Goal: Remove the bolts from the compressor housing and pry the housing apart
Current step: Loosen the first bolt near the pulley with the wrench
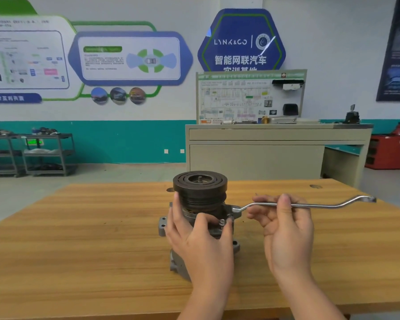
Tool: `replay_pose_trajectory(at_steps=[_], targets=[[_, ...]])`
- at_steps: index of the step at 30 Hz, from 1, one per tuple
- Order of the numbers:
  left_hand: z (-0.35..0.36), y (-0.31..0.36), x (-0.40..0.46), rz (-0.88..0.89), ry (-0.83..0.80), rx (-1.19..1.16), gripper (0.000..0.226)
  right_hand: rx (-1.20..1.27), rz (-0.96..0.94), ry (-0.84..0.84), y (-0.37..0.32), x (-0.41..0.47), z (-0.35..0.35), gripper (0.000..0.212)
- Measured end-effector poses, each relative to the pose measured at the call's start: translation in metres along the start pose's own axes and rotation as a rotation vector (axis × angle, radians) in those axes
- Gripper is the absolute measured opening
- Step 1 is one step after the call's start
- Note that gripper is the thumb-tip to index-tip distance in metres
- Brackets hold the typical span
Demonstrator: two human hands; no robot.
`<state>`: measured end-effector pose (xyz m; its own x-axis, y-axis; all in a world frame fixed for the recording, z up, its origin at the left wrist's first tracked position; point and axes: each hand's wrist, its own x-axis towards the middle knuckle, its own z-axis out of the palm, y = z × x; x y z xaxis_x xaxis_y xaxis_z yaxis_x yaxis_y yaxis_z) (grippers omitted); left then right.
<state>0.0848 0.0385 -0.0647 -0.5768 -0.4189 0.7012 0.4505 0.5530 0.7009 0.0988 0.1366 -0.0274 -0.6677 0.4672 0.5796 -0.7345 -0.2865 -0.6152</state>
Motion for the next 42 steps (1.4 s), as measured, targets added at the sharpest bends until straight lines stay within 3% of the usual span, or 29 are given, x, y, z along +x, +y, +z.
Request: replay_pose_trajectory(at_steps=[4,7,11,16,18,22,24,26,29,31,34,36,39,42], targets=[[0.002,0.001,-0.001,0.006,-0.032,0.049,0.035,0.047,0.066,0.021,0.003,0.000,-0.005,0.015],[0.003,-0.010,-0.005,0.105,-0.035,0.041,0.030,0.007,0.033,-0.038,0.006,-0.006,-0.004,0.013],[0.003,-0.027,-0.007,0.191,0.001,-0.002,0.022,-0.179,-0.147,-0.157,0.008,-0.016,0.003,0.018],[0.003,-0.035,-0.014,0.282,0.042,0.005,0.049,-0.516,-0.407,-0.329,0.009,-0.028,0.009,0.024],[-0.001,-0.029,-0.011,0.250,0.031,0.016,0.049,-0.683,-0.571,-0.412,0.012,-0.034,0.008,0.029],[-0.007,-0.013,0.010,0.073,0.007,-0.067,0.065,-0.885,-0.750,-0.478,0.023,-0.044,0.011,0.019],[-0.011,-0.011,0.005,0.089,-0.001,-0.151,0.053,-0.905,-0.794,-0.435,0.028,-0.043,0.008,0.019],[-0.009,-0.020,-0.008,0.199,-0.019,-0.089,0.052,-0.707,-0.654,-0.299,0.030,-0.042,0.006,0.024],[0.005,-0.041,-0.014,0.353,0.043,0.023,0.058,-0.170,-0.206,-0.032,0.029,-0.031,0.012,0.029],[0.009,-0.046,-0.011,0.356,0.059,0.014,0.049,0.005,0.066,0.097,0.032,-0.012,0.014,0.027],[0.014,-0.052,-0.012,0.384,0.091,0.028,0.035,0.190,0.554,0.161,0.034,0.025,0.017,0.026],[0.015,-0.053,-0.012,0.391,0.096,0.050,0.033,0.348,0.745,0.136,0.031,0.039,0.014,0.029],[0.014,-0.051,-0.011,0.376,0.112,0.048,0.042,0.498,0.652,0.084,0.020,0.043,0.008,0.030],[0.014,-0.049,-0.010,0.370,0.121,0.056,0.047,0.248,0.346,-0.010,0.010,0.029,0.005,0.026]])
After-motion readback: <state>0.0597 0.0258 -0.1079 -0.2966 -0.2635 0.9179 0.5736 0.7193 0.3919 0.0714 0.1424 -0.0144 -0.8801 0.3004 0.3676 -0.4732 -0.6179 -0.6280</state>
